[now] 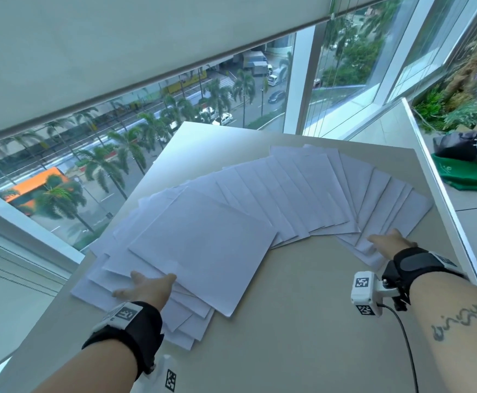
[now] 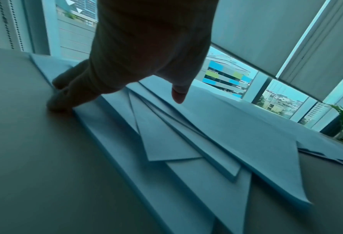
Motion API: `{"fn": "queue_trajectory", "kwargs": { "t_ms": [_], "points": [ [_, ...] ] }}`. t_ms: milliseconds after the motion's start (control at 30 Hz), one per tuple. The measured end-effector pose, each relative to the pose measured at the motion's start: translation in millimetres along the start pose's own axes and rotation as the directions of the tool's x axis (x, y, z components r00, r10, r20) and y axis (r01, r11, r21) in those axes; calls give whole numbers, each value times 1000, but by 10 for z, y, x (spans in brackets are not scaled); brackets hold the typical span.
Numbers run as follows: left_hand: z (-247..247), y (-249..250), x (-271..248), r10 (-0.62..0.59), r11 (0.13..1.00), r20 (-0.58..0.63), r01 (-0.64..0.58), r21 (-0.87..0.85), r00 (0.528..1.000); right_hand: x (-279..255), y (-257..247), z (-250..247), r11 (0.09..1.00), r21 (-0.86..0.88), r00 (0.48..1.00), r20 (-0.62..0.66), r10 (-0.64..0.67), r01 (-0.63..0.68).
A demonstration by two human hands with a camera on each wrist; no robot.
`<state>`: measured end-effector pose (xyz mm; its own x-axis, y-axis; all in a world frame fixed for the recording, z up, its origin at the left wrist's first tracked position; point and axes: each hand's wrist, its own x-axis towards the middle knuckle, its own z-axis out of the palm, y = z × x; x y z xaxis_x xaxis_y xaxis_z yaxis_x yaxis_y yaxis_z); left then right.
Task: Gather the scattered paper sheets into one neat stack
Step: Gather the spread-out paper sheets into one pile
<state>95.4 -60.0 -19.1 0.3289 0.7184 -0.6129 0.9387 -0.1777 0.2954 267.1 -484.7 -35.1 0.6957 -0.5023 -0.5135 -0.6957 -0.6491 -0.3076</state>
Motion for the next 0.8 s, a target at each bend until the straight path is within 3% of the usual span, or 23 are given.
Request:
{"fn": "queue_trajectory", "kwargs": {
  "t_ms": [100, 567, 800],
  "points": [
    [23, 17, 52, -12, 999, 14, 11, 53, 1000, 28, -39, -7, 1000, -15, 1000, -9, 19, -20],
    [6, 316, 230, 148, 971, 62, -156, 180, 987, 137, -419, 201, 955, -215, 977, -17, -210, 202],
    [-70, 439, 416, 203, 942, 62, -212, 260, 977, 187, -540, 228, 918, -240, 949, 74, -307, 315]
  ]
}}
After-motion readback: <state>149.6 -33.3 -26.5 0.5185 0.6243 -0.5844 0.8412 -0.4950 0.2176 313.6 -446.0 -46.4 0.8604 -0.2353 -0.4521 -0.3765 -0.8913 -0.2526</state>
